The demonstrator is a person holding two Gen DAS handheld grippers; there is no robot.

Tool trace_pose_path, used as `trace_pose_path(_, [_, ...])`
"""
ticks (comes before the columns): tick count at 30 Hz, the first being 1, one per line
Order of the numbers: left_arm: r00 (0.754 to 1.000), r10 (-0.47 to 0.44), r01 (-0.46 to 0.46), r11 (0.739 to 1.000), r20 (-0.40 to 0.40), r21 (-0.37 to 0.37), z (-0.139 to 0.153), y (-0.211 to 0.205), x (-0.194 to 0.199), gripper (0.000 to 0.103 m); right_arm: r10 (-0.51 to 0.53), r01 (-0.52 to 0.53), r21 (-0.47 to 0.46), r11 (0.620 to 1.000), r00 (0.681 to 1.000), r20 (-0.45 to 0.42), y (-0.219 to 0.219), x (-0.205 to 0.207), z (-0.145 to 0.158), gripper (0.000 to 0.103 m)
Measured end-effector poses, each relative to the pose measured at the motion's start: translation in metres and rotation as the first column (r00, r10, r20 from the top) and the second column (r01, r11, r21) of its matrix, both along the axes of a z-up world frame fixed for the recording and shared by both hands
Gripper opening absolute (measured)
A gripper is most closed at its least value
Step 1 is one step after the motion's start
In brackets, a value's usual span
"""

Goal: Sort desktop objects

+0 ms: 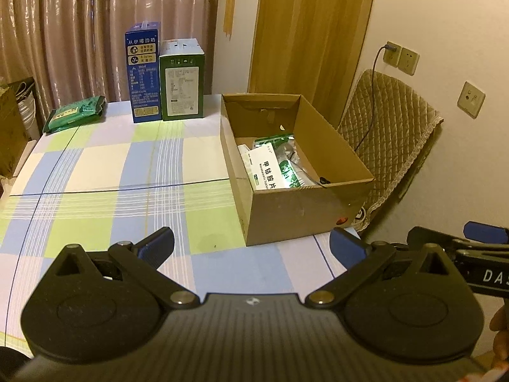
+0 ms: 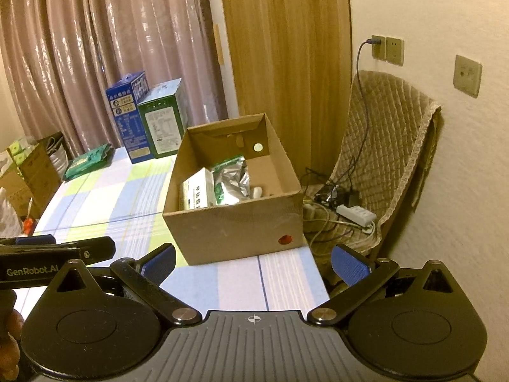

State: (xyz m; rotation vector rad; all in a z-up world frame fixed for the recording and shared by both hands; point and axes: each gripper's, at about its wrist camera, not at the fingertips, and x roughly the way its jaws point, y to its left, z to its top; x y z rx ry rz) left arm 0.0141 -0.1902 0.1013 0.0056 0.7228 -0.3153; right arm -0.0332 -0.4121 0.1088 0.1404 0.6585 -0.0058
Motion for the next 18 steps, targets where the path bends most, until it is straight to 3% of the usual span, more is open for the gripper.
trace_pose_path(18, [1.000, 0.000, 0.000, 1.000, 0.004, 0.001, 0.0005, 0.0019, 0.0002, 0.102, 0.013, -0.012, -0.028, 1.000, 1.000, 0.014, 0.0091, -0.0036, 0.0060, 0.101])
